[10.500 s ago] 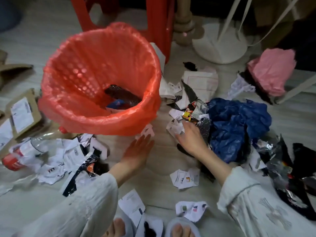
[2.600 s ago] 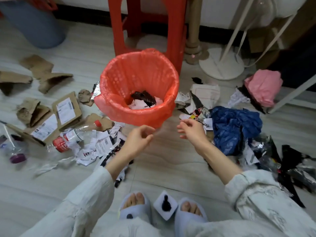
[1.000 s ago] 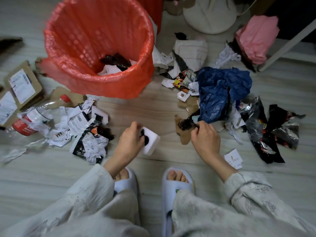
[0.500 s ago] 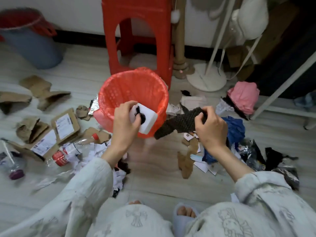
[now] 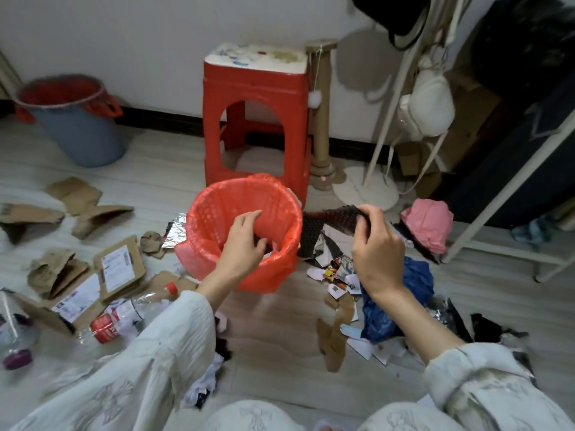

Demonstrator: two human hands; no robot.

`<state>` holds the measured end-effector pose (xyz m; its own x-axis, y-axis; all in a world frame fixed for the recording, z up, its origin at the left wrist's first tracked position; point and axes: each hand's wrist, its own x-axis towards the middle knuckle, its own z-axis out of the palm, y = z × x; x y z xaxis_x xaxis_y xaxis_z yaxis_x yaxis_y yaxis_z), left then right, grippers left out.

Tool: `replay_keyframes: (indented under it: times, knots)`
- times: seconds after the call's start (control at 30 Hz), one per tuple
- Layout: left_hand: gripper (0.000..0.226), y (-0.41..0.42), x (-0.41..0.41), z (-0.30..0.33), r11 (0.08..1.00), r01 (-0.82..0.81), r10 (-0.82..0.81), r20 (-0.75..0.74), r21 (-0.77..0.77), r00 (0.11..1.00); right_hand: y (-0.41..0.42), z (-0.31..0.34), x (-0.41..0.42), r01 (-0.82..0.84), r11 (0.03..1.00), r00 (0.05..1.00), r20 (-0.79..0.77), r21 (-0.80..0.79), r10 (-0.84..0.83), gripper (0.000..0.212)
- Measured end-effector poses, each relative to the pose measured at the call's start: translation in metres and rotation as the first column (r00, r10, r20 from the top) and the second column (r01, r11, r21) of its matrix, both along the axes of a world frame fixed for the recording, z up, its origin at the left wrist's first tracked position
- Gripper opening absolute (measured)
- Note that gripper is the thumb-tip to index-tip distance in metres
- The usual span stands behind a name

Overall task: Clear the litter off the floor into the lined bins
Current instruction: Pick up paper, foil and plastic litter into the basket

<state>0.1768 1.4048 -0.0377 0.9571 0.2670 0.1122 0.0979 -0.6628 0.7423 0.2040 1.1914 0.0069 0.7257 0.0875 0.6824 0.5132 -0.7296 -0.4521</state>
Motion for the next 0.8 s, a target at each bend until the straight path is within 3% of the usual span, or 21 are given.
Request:
replay_keyframes:
  times: [0.17, 0.27, 0.37, 0.47, 0.57, 0.67, 0.8]
  knots:
    - [0.064, -0.016, 0.01, 0.036, 0.993, 0.107, -0.108, -0.031, -0.042, 0.994, -0.017, 0.021, -0.012, -0.14, 0.99, 0.988, 0.065, 0.026, 0.138, 0.017]
    - [0.055, -0.025, 0.016, 0.056, 0.965, 0.08, -0.088, -0.023, -0.251, 0.996, -0.025, 0.032, -0.018, -0.209, 0.978, 0.972, 0.111, -0.001, 0.208, 0.017]
    - [0.055, -0.03, 0.022, 0.066, 0.807, -0.105, 0.002, -0.175, -0.581, 0.985, -0.027, 0.041, -0.024, -0.279, 0.96, 0.953, 0.128, 0.005, 0.276, 0.019]
    - [0.05, -0.033, 0.017, 0.072, 0.496, -0.218, -0.042, -0.273, -0.84, 0.961, -0.027, 0.047, -0.029, -0.338, 0.941, 0.934, 0.119, -0.005, 0.336, 0.02]
    - [0.051, -0.031, 0.009, 0.079, 0.289, -0.224, -0.039, -0.245, -0.931, 0.969, -0.025, 0.046, -0.034, -0.413, 0.907, 0.902, 0.104, -0.083, 0.42, 0.019]
    - [0.046, -0.02, 0.003, 0.086, 0.212, -0.203, 0.023, -0.203, -0.956, 0.979, -0.019, 0.039, -0.038, -0.493, 0.85, 0.856, 0.069, -0.186, 0.512, 0.015]
    - [0.032, -0.004, -0.005, 0.088, 0.235, -0.122, 0.075, -0.107, -0.964, 0.991, -0.01, 0.031, -0.037, -0.537, 0.776, 0.816, 0.027, -0.331, 0.577, 0.017]
